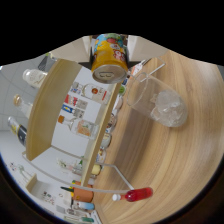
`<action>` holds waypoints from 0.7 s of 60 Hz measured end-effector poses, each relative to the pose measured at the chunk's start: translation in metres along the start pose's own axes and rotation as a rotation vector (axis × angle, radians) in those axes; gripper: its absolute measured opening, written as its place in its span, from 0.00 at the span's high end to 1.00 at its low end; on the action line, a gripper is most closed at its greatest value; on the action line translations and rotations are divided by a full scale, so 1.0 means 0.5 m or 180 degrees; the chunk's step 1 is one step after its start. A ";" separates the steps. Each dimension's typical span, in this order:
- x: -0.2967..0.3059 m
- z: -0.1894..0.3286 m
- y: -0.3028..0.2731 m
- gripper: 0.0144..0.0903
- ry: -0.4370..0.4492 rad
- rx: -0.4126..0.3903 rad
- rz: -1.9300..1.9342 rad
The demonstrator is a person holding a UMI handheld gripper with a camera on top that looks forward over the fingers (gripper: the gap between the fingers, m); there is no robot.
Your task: Make me a cup of Vodka Sunrise.
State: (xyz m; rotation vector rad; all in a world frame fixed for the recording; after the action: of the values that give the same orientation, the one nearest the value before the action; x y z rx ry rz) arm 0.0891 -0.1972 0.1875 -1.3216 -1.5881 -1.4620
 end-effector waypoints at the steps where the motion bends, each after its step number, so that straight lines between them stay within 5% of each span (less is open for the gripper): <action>1: 0.000 -0.001 -0.002 0.52 0.0005 -0.0006 -0.0059; 21: 0.010 -0.019 -0.010 0.52 -0.0014 0.0121 0.0209; 42: 0.217 -0.095 0.087 0.51 0.0202 0.0846 0.3686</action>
State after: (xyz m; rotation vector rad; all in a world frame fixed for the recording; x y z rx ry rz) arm 0.0852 -0.2186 0.3119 -1.5684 -0.6503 -0.5320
